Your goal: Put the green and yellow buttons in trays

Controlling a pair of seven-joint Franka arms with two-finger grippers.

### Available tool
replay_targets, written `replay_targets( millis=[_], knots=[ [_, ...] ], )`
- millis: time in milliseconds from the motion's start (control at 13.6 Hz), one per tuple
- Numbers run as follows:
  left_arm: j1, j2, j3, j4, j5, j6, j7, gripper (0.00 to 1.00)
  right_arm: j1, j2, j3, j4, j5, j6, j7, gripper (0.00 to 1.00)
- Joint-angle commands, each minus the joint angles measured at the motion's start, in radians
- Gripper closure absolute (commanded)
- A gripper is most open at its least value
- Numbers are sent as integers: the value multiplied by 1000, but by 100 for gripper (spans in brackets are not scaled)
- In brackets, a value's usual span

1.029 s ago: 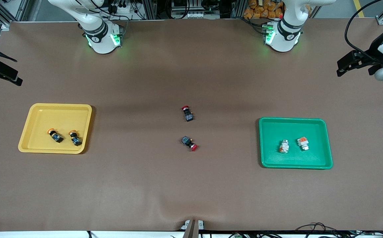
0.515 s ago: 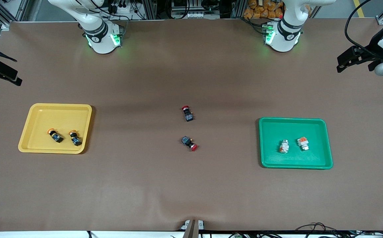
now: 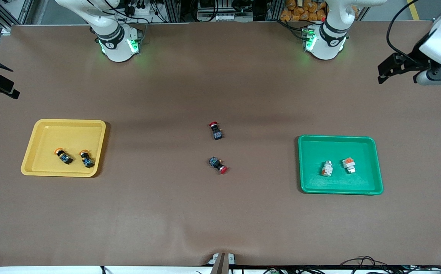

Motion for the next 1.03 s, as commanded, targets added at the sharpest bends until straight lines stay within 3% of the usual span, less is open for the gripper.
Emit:
replay_targets(
  millis=[0, 956],
  knots=[
    [2, -21, -3, 5, -33, 16, 1, 0, 9, -16, -15, -8, -11, -2, -5, 0],
    [48, 22, 3, 65, -28, 2, -30, 0, 4, -16, -6, -6, 6, -3, -3, 0]
  ],
)
